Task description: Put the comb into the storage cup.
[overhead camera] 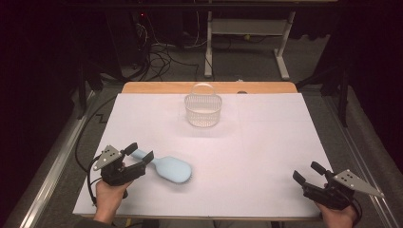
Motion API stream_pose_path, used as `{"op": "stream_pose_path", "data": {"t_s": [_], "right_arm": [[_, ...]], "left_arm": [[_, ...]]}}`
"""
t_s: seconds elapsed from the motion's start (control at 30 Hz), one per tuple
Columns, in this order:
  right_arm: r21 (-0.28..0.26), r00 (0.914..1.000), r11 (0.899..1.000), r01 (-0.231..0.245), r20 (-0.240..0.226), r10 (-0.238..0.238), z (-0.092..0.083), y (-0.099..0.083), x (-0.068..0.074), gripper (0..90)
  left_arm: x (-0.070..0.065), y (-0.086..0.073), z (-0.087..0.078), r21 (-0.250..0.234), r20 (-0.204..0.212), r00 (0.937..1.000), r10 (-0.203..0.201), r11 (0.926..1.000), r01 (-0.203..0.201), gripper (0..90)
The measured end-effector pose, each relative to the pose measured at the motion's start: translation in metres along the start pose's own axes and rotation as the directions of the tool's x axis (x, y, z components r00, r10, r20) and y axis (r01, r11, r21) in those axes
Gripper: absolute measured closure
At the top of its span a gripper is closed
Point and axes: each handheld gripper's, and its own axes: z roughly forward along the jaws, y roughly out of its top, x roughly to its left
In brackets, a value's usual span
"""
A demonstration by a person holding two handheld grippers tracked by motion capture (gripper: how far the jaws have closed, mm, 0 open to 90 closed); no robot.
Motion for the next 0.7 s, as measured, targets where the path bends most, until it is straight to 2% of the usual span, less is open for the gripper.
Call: {"op": "stream_pose_path", "data": {"t_s": [0.3, 0.7], "right_arm": [[0.001, 1.0, 1.0, 0.0, 0.0, 0.0, 0.0, 0.0, 0.0, 20.0], [-0.001, 1.0, 1.0, 0.0, -0.002, 0.0, 0.0, 0.0, 0.0, 20.0]], "left_arm": [[0.001, 0.006, 0.009, 0.003, -0.014, 0.9999, 0.003, 1.0, -0.003, 25.7], [-0.002, 0.02, 0.025, 0.033, 0.012, 0.9998, 0.018, 0.9993, -0.018, 25.8]]}}
